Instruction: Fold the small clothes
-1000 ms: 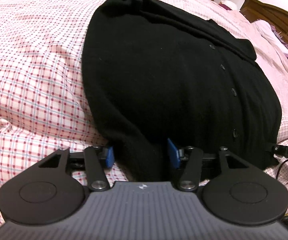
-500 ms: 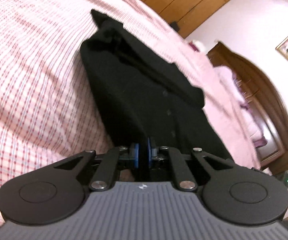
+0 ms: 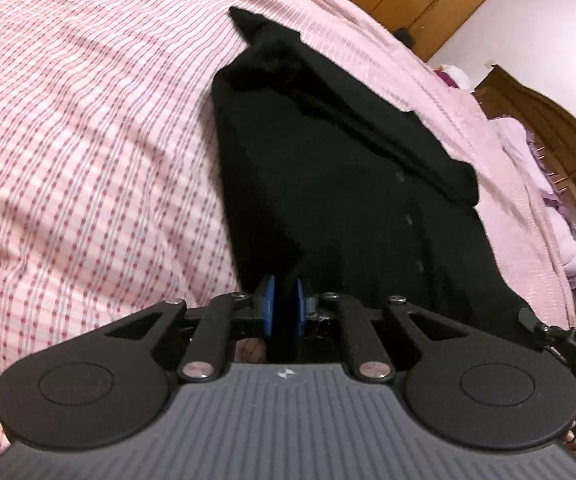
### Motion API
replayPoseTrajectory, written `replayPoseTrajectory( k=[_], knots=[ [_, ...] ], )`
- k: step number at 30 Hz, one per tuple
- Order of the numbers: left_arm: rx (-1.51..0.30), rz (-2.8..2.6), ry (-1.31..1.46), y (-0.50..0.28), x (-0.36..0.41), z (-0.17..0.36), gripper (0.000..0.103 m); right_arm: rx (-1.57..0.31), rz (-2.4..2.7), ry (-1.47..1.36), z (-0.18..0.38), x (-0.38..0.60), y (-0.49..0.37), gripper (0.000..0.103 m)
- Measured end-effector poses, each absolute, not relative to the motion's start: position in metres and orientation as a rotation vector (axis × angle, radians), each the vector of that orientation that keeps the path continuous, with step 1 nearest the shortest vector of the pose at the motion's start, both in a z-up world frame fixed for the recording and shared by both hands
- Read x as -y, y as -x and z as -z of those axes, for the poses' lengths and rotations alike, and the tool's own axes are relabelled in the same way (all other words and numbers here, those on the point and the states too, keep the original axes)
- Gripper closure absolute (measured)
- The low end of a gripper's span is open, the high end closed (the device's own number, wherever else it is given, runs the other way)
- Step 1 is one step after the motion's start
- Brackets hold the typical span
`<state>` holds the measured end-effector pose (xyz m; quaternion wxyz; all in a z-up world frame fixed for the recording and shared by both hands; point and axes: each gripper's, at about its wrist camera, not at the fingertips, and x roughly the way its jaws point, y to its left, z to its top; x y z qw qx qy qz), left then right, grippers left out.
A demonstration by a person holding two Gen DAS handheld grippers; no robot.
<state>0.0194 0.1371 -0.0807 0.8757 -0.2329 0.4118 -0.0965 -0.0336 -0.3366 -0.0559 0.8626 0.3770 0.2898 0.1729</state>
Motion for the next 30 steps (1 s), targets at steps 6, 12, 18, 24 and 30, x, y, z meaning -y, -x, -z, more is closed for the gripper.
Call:
replayPoseTrajectory(
  k=[6, 12, 18, 24, 30],
  knots=[
    [-0.823, 0.129, 0.366, 0.001, -0.129, 0.075, 0.03, -0.612, -0.365, -0.791, 0.058, 0.338, 0.037, 0.092],
    [-0.879, 0.212, 0.333, -0.007, -0.113, 0.091, 0.031, -0.613, -0.367, -0.789, 0.057, 0.337, 0.04, 0.092],
    [-0.917, 0.34, 0.493, -0.015, -0.119, 0.103, 0.093, -0.593, -0.372, -0.79, 0.053, 0.338, 0.038, 0.092],
    [-0.765, 0.468, 0.735, -0.012, -0.146, 0.073, 0.094, -0.531, -0.397, -0.848, 0.041, 0.343, 0.035, 0.092],
    [-0.654, 0.49, 0.843, -0.041, -0.149, 0.048, 0.094, -0.433, -0.415, -0.948, 0.025, 0.349, 0.016, 0.092]
  ],
)
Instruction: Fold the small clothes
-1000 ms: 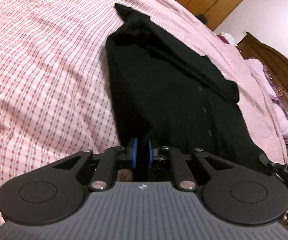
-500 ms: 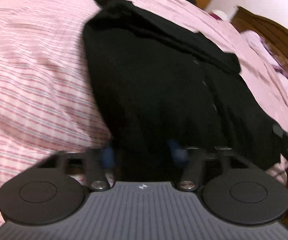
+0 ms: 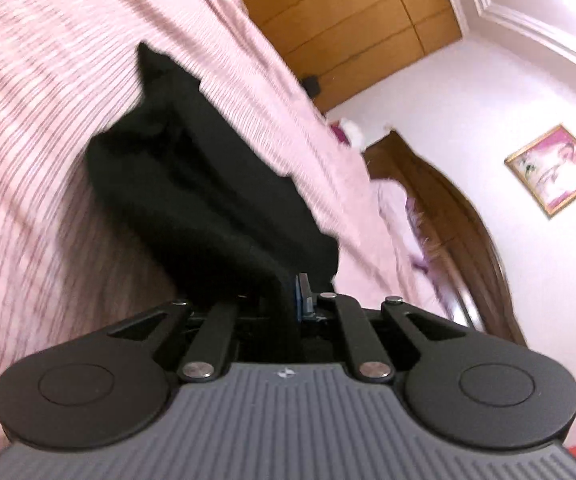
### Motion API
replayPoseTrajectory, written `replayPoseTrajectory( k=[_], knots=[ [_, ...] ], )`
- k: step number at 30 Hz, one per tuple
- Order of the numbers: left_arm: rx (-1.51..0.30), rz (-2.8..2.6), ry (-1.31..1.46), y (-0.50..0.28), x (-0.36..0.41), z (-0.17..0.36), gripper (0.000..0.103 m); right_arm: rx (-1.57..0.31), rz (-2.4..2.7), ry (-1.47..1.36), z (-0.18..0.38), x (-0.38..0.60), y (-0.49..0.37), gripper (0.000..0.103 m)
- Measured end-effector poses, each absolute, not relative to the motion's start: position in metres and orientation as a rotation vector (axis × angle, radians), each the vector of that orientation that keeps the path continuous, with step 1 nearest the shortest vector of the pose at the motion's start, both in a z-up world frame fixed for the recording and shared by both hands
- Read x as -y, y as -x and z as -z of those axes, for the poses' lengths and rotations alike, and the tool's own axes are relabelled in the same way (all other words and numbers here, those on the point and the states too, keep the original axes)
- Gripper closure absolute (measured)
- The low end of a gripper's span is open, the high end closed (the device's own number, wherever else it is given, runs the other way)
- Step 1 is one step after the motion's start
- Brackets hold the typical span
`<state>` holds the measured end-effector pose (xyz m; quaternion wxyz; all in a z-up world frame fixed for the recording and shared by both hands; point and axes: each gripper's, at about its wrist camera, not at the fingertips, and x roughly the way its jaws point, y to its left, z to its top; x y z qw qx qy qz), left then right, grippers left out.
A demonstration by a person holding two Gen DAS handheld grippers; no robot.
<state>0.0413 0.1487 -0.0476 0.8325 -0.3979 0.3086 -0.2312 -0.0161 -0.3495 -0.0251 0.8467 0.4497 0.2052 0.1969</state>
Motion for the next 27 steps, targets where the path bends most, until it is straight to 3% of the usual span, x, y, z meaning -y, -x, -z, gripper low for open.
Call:
replayPoseTrajectory(
  k=[15, 27],
  knots=[
    [-0.494, 0.356, 0.811, -0.163, -0.142, -0.013, 0.094, -0.256, -0.349, -0.995, -0.001, 0.362, -0.106, 0.092],
    [-0.555, 0.127, 0.69, -0.291, -0.14, 0.03, 0.094, -0.312, -0.196, -0.846, 0.037, 0.348, -0.233, 0.092]
  ],
)
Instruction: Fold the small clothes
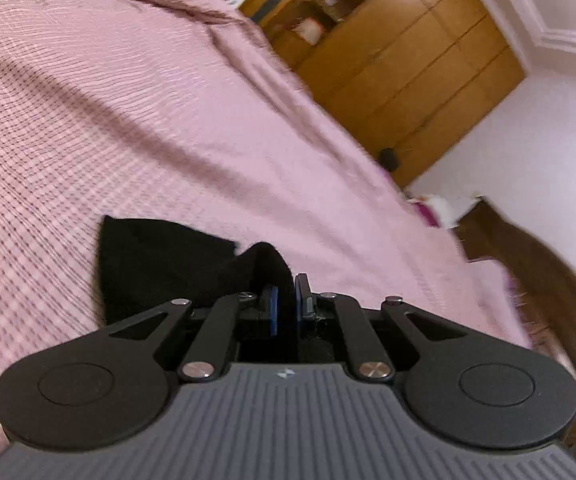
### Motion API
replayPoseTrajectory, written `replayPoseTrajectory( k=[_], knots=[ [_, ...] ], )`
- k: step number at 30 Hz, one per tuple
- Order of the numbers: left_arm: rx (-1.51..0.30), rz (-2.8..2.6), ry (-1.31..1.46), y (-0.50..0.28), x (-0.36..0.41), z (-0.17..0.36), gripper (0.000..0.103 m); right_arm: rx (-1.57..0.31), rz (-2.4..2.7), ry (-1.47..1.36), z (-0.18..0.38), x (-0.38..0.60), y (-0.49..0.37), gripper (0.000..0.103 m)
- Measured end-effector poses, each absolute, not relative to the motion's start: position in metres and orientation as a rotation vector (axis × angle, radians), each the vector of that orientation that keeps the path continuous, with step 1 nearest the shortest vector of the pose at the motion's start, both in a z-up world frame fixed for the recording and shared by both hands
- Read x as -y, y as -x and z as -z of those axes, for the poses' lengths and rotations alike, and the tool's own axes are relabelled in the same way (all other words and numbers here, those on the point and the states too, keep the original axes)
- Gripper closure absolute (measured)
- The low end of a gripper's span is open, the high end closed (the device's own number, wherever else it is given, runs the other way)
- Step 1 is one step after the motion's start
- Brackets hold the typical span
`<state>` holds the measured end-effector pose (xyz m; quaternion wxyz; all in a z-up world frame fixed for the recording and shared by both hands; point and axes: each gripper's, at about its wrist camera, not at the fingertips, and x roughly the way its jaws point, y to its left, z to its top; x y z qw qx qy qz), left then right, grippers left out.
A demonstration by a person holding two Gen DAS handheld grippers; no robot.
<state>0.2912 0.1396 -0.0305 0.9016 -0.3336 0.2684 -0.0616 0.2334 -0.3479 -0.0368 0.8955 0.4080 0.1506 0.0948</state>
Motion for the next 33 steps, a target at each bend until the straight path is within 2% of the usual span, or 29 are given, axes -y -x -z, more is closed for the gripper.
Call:
replayPoseTrajectory(
  k=[7, 12, 15, 18, 20, 22, 28, 33],
  knots=[
    [-0.659, 0.048, 0.6, -0.335, -0.146, 0.082, 0.094, -0.462, -0.091, -0.662, 0.075, 0.332, -0.275, 0.091],
    [-0.66, 0.061, 0.535, -0.337, -0.141, 0.075, 0.093, -0.477, -0.095, -0.644, 0.076, 0.331, -0.274, 0.091],
    [-0.661, 0.081, 0.539, -0.328, -0.141, 0.062, 0.091, -0.497, -0.107, -0.65, 0.068, 0.335, -0.265, 0.087],
    [-0.652, 0.107, 0.54, -0.308, -0.14, 0.046, 0.08, -0.499, -0.108, -0.659, 0.056, 0.34, -0.252, 0.076],
    [-0.635, 0.116, 0.524, -0.295, -0.139, 0.035, 0.064, -0.493, -0.103, -0.651, 0.049, 0.344, -0.241, 0.067],
    [-0.614, 0.138, 0.507, -0.281, -0.138, 0.026, 0.059, -0.488, -0.113, -0.638, 0.045, 0.348, -0.234, 0.067],
    [-0.638, 0.198, 0.36, -0.255, -0.121, 0.013, 0.058, -0.508, -0.179, -0.498, 0.03, 0.346, -0.209, 0.067],
    [-0.695, 0.242, 0.249, -0.257, -0.1, 0.025, 0.058, -0.546, -0.246, -0.336, 0.028, 0.325, -0.204, 0.067]
  ],
)
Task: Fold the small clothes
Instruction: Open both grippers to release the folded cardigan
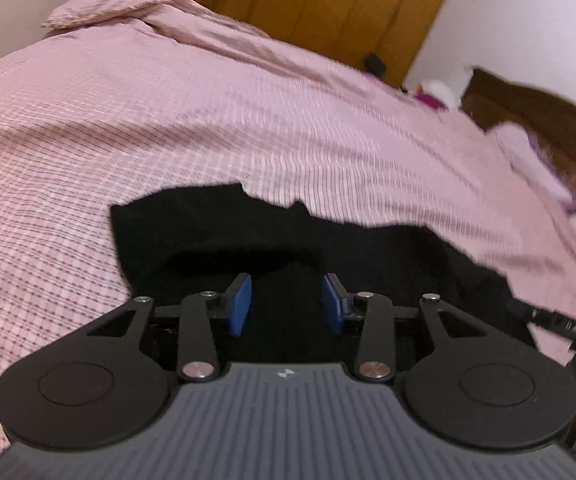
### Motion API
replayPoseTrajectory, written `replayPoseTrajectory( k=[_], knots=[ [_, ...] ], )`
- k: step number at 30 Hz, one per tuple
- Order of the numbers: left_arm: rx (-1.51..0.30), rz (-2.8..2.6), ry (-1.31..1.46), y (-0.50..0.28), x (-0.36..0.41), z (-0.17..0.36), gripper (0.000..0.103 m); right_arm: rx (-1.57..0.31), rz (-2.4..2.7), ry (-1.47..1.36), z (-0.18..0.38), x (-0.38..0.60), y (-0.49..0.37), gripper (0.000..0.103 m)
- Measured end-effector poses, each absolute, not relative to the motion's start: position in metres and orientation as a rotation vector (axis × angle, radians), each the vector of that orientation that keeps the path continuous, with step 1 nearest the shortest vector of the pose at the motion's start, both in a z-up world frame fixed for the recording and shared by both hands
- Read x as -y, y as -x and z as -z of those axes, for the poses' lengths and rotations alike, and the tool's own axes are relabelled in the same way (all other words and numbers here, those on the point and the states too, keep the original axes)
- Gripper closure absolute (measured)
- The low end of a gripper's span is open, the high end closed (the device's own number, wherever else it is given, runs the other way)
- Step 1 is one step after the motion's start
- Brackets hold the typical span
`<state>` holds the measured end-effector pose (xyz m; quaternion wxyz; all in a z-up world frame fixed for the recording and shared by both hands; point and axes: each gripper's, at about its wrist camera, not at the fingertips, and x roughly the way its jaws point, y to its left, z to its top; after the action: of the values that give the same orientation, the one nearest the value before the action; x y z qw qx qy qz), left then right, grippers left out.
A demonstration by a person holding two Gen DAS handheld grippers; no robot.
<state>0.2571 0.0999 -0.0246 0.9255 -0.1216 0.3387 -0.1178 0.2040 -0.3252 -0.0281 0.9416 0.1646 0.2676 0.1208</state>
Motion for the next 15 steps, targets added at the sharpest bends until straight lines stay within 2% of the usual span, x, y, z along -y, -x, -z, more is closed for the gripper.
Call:
replayPoseTrajectory(
  k=[4, 6, 15],
  knots=[
    [-0.735, 0.251, 0.222, -0.277, -0.092, 0.042, 0.058, -0.604, -0.29, -0.262, 0.034, 0.307, -0.217, 0.068],
    [-0.734, 0.234, 0.206, -0.291, -0.09, 0.05, 0.058, -0.625, -0.278, -0.204, 0.039, 0.298, -0.227, 0.071],
    [-0.707, 0.089, 0.147, -0.348, -0.102, 0.064, 0.06, -0.611, -0.208, -0.118, 0.038, 0.296, -0.28, 0.071]
  ],
)
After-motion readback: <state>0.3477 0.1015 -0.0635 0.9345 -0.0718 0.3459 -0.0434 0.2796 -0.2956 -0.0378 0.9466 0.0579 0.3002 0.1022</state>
